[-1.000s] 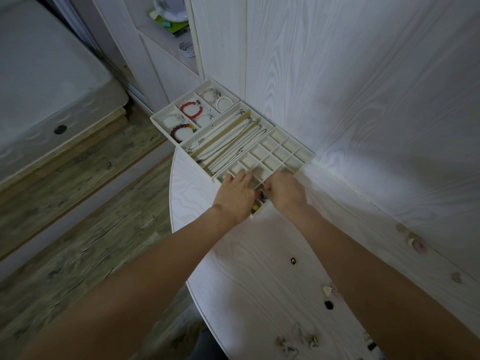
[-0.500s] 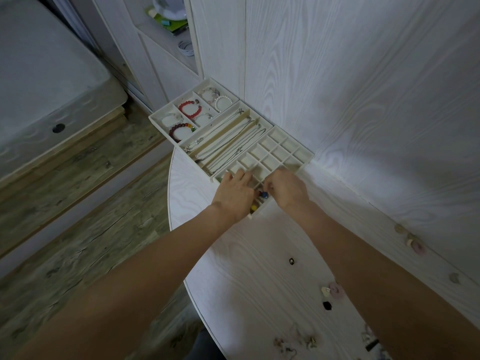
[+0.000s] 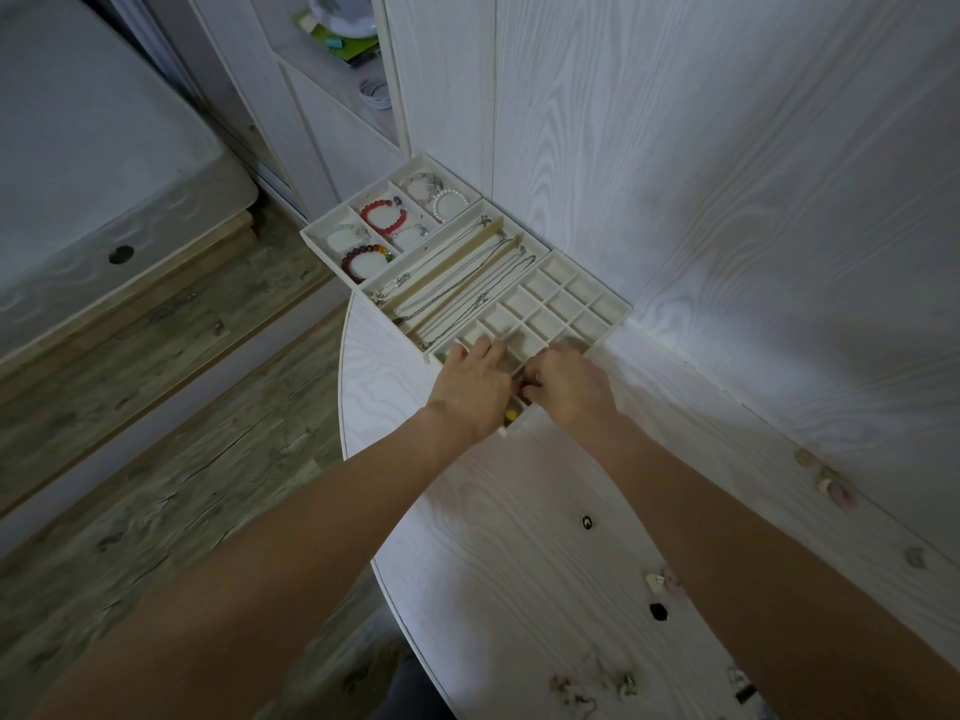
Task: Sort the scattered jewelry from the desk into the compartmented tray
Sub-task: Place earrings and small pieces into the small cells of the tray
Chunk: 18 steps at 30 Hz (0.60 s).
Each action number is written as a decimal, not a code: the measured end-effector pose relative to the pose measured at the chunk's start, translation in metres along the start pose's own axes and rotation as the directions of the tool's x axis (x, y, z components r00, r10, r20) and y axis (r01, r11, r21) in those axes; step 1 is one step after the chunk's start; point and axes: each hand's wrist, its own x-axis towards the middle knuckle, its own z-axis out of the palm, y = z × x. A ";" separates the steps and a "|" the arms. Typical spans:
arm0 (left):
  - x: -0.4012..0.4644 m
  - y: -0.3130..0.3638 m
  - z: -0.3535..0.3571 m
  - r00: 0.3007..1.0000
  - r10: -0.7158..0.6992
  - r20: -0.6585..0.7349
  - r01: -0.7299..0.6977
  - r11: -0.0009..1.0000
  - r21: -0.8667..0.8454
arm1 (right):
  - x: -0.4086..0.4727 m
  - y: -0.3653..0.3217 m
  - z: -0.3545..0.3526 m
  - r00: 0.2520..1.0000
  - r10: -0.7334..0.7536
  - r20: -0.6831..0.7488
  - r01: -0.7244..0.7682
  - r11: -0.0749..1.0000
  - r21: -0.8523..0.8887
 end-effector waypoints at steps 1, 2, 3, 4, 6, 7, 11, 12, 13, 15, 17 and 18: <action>0.000 0.000 0.000 1.000 -0.002 0.005 0.002 1.000 -0.004 | 0.000 0.001 0.000 1.000 0.000 -0.015 0.000 1.000 0.004; 0.001 -0.001 0.000 1.000 -0.002 0.012 0.002 1.000 -0.006 | -0.001 0.001 0.000 1.000 0.001 -0.029 -0.001 1.000 0.010; 0.002 -0.001 0.000 1.000 0.000 0.017 0.001 1.000 -0.004 | -0.001 0.002 0.000 0.999 0.003 -0.036 -0.002 1.000 0.017; 0.002 -0.002 0.001 1.000 0.002 0.021 -0.002 1.000 0.002 | -0.001 0.003 -0.001 0.999 0.005 -0.038 -0.004 1.000 0.026; 0.002 -0.002 0.001 1.000 0.010 0.021 -0.010 1.000 0.005 | -0.002 0.005 -0.004 1.000 0.008 -0.027 -0.007 0.999 0.053; 0.002 -0.002 0.001 1.000 0.012 0.018 -0.012 1.000 0.002 | -0.002 0.006 -0.005 1.000 0.009 -0.022 -0.007 0.998 0.055; -0.001 -0.003 -0.004 1.000 0.014 0.016 -0.013 1.000 -0.012 | -0.002 0.006 -0.005 1.000 0.016 -0.023 -0.015 0.999 0.050; -0.002 -0.003 -0.005 1.000 0.012 0.013 -0.012 1.000 -0.016 | -0.002 0.006 -0.005 1.000 0.017 -0.018 -0.016 0.998 0.055; -0.003 -0.003 -0.005 1.000 0.012 0.008 -0.012 1.000 -0.018 | -0.002 0.005 -0.005 1.000 0.014 -0.008 -0.014 0.998 0.056; -0.005 -0.002 -0.006 1.000 0.015 0.004 -0.015 1.000 -0.015 | -0.001 0.005 -0.007 1.000 0.011 0.019 -0.012 0.999 0.045; -0.004 -0.002 -0.006 1.000 0.018 0.010 -0.018 1.000 -0.006 | 0.000 0.004 -0.010 0.999 0.012 0.040 -0.013 1.000 0.012; -0.004 -0.002 -0.006 1.000 0.018 0.015 -0.018 1.000 -0.002 | 0.000 0.004 -0.011 0.999 0.013 0.043 -0.013 1.000 -0.006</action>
